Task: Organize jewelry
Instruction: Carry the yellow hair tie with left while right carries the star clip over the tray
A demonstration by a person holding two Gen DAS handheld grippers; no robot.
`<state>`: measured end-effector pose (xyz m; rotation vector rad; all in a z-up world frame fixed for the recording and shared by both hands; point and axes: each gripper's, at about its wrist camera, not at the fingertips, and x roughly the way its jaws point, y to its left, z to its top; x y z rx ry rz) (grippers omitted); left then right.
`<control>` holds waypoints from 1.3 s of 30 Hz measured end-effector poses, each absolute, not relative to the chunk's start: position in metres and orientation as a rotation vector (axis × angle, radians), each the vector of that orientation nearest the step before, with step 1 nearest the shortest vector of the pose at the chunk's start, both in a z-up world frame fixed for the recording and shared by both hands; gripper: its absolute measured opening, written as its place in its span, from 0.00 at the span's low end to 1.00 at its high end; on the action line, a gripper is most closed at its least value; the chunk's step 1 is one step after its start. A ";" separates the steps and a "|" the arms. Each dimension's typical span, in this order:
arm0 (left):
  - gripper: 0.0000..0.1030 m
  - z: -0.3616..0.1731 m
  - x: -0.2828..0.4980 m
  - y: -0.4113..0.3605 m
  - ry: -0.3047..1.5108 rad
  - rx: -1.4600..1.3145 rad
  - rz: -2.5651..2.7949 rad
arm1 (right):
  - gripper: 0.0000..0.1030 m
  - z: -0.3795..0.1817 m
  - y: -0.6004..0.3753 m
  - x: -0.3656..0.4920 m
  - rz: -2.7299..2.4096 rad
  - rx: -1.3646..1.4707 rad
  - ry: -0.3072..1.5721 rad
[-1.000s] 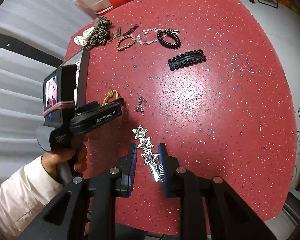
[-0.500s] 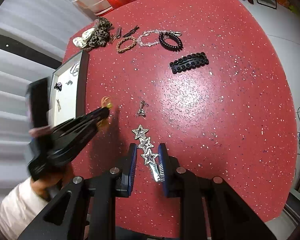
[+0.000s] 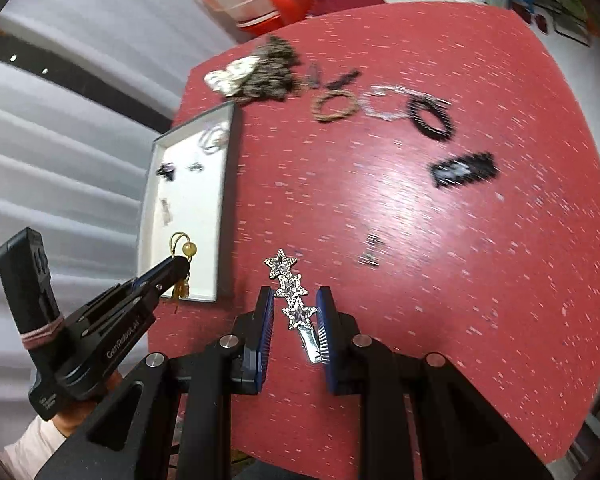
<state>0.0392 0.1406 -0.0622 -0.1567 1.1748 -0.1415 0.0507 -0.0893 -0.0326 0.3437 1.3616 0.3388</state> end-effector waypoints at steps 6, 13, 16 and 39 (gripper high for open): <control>0.06 -0.056 0.041 0.190 1.155 -0.195 -0.048 | 0.23 -0.026 -0.038 0.065 0.430 0.307 1.351; 0.06 -0.056 0.051 0.240 1.123 -0.223 0.042 | 0.22 -0.016 0.026 0.098 0.528 0.288 1.322; 0.06 -0.062 0.057 0.257 1.117 -0.241 0.073 | 0.23 -0.010 0.055 0.117 0.568 0.271 1.300; 0.06 -0.164 0.084 0.284 1.192 -0.234 0.197 | 0.22 -0.141 0.161 0.189 0.543 0.095 1.368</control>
